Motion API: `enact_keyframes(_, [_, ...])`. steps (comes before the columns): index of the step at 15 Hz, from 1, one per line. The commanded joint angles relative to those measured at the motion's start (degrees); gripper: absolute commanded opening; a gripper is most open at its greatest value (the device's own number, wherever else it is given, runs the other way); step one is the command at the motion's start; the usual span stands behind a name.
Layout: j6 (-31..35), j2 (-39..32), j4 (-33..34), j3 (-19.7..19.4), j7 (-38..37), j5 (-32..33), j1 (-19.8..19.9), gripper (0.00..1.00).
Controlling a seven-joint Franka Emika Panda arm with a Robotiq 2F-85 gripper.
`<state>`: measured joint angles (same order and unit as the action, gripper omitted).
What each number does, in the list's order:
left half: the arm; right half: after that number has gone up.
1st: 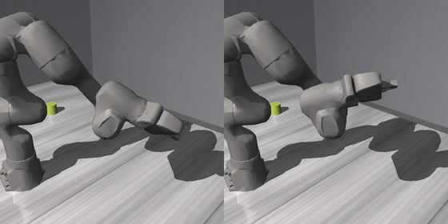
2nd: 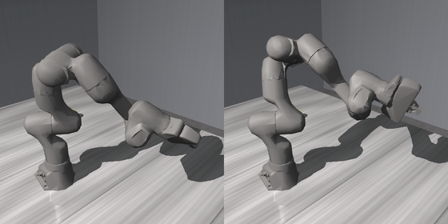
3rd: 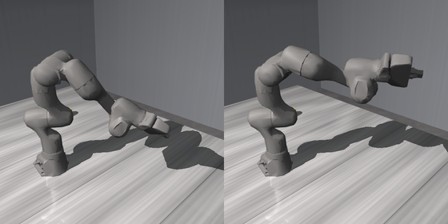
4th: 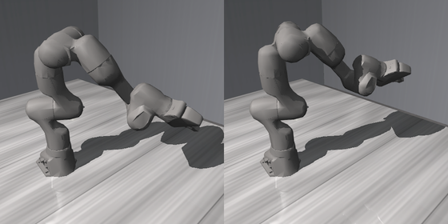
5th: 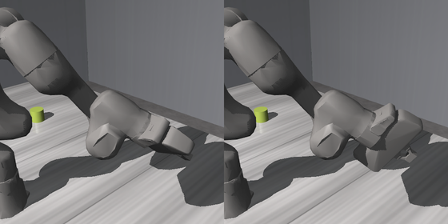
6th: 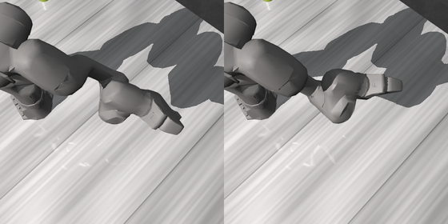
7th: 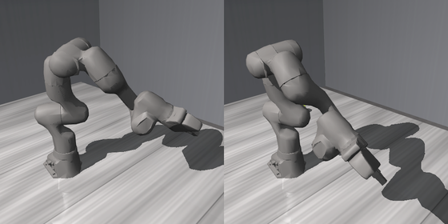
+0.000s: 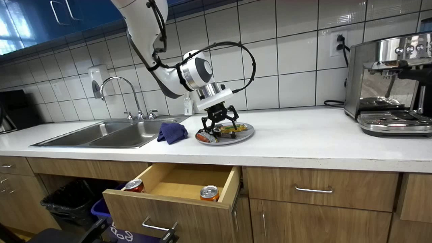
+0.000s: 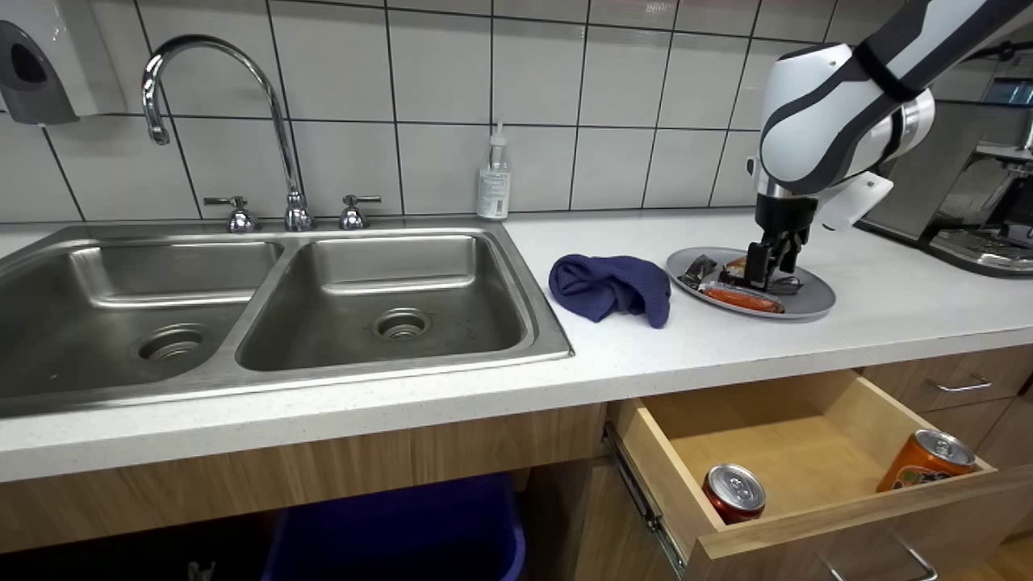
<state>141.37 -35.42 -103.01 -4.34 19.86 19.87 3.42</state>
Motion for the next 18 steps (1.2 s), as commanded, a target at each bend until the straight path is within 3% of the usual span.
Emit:
enact_keyframes(1, [-2.8,-1.2,2.8,1.1,1.9,-1.2,1.1,1.00])
enact_keyframes(18, [-8.5,-3.3,7.4,3.7,5.4,-7.8,3.7,1.00])
